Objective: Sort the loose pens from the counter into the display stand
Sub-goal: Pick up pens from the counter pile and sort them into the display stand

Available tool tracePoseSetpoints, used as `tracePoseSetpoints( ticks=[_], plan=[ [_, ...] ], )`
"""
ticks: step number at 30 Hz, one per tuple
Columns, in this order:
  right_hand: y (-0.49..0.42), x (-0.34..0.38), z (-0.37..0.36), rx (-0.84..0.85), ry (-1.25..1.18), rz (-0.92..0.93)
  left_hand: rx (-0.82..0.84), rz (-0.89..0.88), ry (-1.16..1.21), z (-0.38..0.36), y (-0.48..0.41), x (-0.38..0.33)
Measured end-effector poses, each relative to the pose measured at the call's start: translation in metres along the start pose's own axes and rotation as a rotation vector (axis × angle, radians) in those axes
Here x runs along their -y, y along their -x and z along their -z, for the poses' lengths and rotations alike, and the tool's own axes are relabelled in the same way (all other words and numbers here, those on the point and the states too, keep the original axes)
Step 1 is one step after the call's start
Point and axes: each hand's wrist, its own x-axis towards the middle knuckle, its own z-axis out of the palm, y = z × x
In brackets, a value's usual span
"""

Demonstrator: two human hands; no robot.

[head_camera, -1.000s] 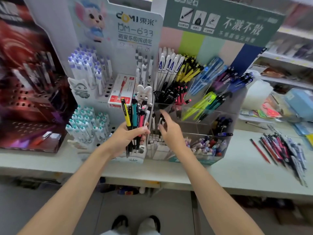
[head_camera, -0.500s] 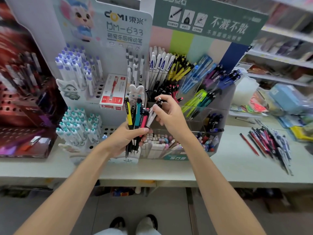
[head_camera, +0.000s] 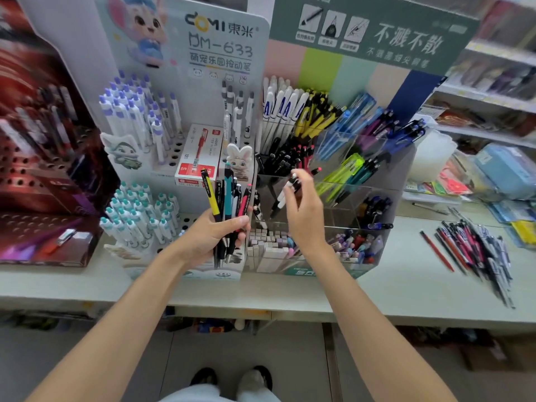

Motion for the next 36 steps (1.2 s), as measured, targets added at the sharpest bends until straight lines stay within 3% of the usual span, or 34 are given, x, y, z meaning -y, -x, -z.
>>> tracePoseSetpoints(
  ticks=[2, 5, 7, 9, 10, 12, 14, 22, 29, 34, 36],
  plan=[
    [0.006, -0.012, -0.013, 0.116, 0.106, 0.046, 0.005, 0.010, 0.016, 0.000, 0.000, -0.001],
    [0.012, -0.013, -0.021, 0.401, 0.188, -0.039, 0.034, 0.002, -0.001, -0.001, 0.001, -0.003],
    [0.013, -0.008, -0.015, 0.340, 0.166, -0.006, 0.060, -0.008, -0.018, -0.001, 0.003, -0.004],
    [0.009, 0.010, 0.000, 0.197, -0.030, -0.028, 0.073, -0.010, -0.054, -0.001, 0.003, -0.007],
    [0.003, 0.021, 0.007, 0.217, -0.172, -0.104, 0.091, -0.005, -0.081, -0.003, 0.003, -0.009],
    [-0.011, 0.040, 0.016, 0.424, -0.387, -0.263, 0.155, 0.007, -0.126, -0.007, 0.001, -0.012],
    [-0.020, 0.047, 0.022, 0.553, -0.390, -0.240, 0.194, 0.020, -0.111, -0.013, -0.003, -0.014],
    [-0.025, 0.042, 0.041, 0.474, -0.453, -0.258, 0.281, 0.129, -0.011, -0.021, -0.001, -0.019],
    [-0.029, 0.042, 0.048, 0.429, -0.499, -0.257, 0.249, 0.038, -0.014, -0.022, 0.001, -0.023],
    [-0.028, 0.046, 0.042, 0.253, -0.579, -0.314, 0.236, 0.016, -0.070, -0.017, 0.002, -0.027],
    [-0.028, 0.047, 0.041, 0.297, -0.540, -0.302, 0.228, 0.017, -0.070, -0.015, 0.002, -0.025]
  ],
)
